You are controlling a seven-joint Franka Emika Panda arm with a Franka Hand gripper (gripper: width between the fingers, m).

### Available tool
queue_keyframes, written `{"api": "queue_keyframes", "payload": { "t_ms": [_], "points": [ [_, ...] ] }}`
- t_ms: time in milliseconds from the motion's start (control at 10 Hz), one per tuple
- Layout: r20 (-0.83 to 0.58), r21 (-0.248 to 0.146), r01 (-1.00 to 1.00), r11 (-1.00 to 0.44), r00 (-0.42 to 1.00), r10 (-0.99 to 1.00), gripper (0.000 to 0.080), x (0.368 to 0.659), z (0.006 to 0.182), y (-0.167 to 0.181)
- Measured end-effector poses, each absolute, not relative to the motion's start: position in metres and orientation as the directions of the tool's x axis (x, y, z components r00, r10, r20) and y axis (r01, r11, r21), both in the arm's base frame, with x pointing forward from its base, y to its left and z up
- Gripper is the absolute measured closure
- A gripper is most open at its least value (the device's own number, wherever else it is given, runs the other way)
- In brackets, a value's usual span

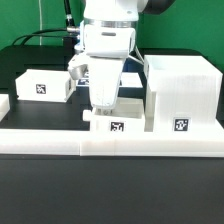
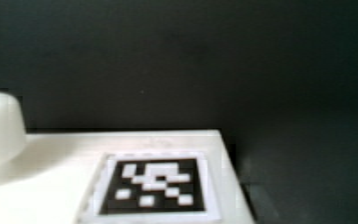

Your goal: Assemble drawer

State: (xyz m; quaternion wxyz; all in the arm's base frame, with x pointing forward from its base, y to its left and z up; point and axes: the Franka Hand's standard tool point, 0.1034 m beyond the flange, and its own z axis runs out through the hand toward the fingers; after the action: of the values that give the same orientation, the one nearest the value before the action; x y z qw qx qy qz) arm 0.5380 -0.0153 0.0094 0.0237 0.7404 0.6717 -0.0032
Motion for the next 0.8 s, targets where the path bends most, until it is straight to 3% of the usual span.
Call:
{"api": "queue_keyframes", "payload": {
  "t_ms": [800],
  "points": [
    [-0.049,0.028,0.997,-0.07,0.071,0.996,0.0757,0.5401,0.0103,-0.0154]
  ]
}}
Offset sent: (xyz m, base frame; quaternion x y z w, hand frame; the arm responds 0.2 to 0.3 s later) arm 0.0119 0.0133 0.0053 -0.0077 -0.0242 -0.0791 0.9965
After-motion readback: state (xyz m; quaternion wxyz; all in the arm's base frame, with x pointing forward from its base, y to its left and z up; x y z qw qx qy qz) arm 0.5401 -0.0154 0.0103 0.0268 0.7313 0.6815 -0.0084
